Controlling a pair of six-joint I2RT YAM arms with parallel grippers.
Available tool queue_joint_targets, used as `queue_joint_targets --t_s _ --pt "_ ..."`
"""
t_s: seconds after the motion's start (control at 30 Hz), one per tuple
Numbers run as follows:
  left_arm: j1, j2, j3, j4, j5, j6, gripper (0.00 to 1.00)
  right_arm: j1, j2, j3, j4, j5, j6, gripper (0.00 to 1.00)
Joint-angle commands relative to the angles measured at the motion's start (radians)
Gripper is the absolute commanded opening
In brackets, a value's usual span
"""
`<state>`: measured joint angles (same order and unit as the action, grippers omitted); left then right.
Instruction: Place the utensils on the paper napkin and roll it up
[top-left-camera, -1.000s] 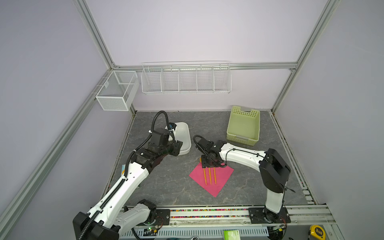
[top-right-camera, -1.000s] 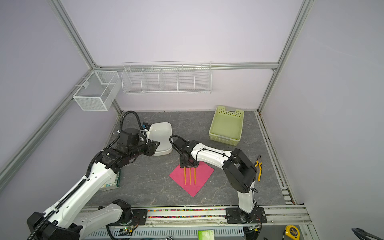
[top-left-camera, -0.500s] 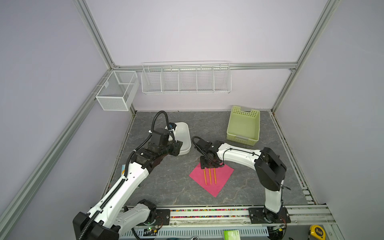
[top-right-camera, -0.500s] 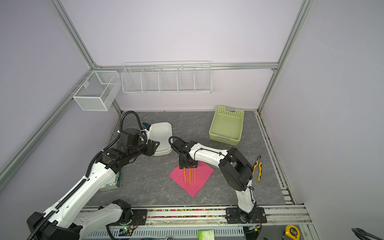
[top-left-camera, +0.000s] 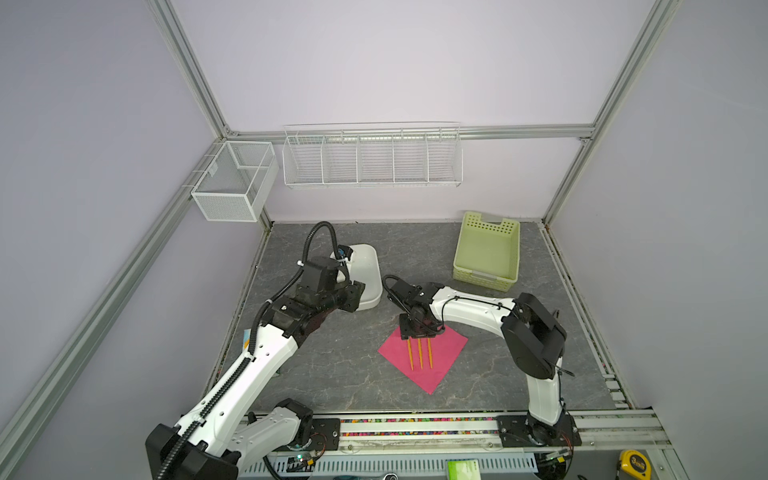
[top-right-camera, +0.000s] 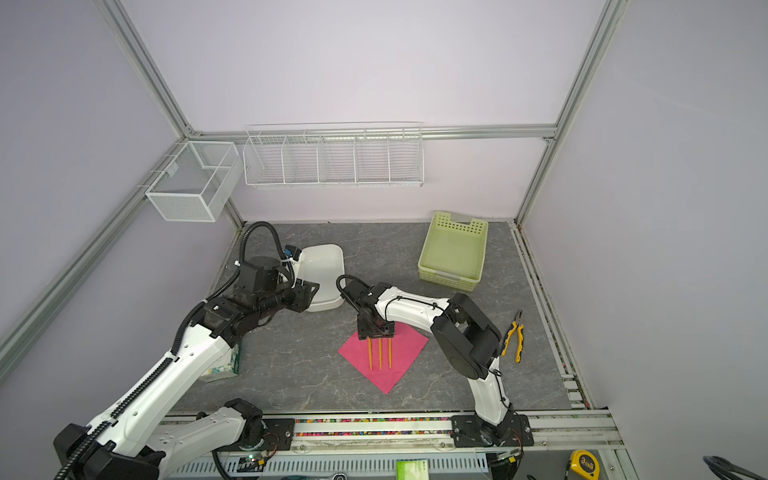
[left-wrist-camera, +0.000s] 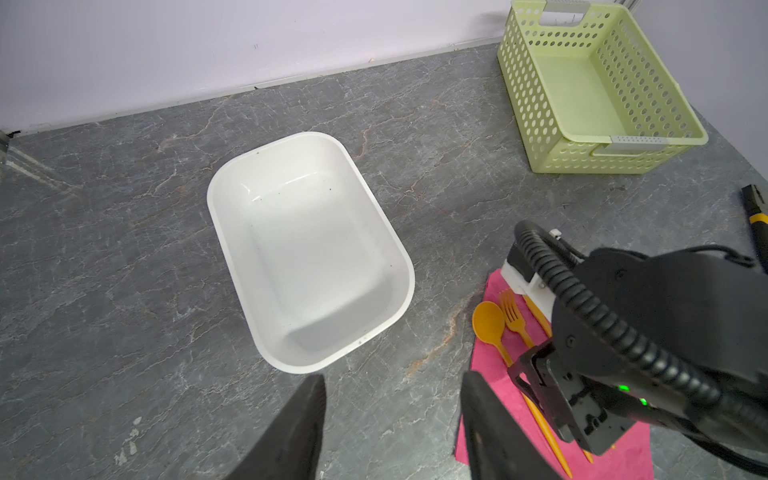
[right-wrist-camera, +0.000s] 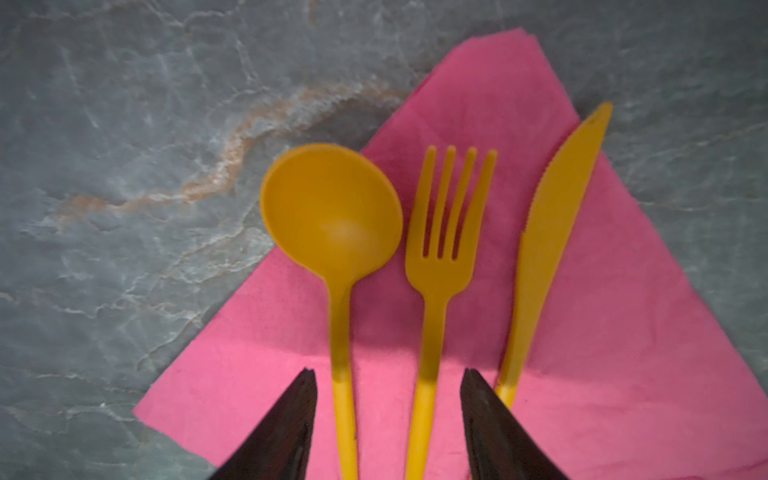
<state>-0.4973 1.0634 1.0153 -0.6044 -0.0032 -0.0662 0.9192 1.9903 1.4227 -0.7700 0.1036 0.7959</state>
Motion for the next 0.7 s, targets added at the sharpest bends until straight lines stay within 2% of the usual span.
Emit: queue_joint_targets --t_s 0.0,0.67 --pt "0.006 -0.008 -0.007 -0.009 -0.009 0.022 0.53 0.005 0.022 0.018 -0.012 -0.006 0.004 0.58" --pt "0.006 -0.005 -0.007 -0.009 -0.010 0.023 0.53 0.004 0.032 0.009 -0.013 -0.004 0.010 0.52"
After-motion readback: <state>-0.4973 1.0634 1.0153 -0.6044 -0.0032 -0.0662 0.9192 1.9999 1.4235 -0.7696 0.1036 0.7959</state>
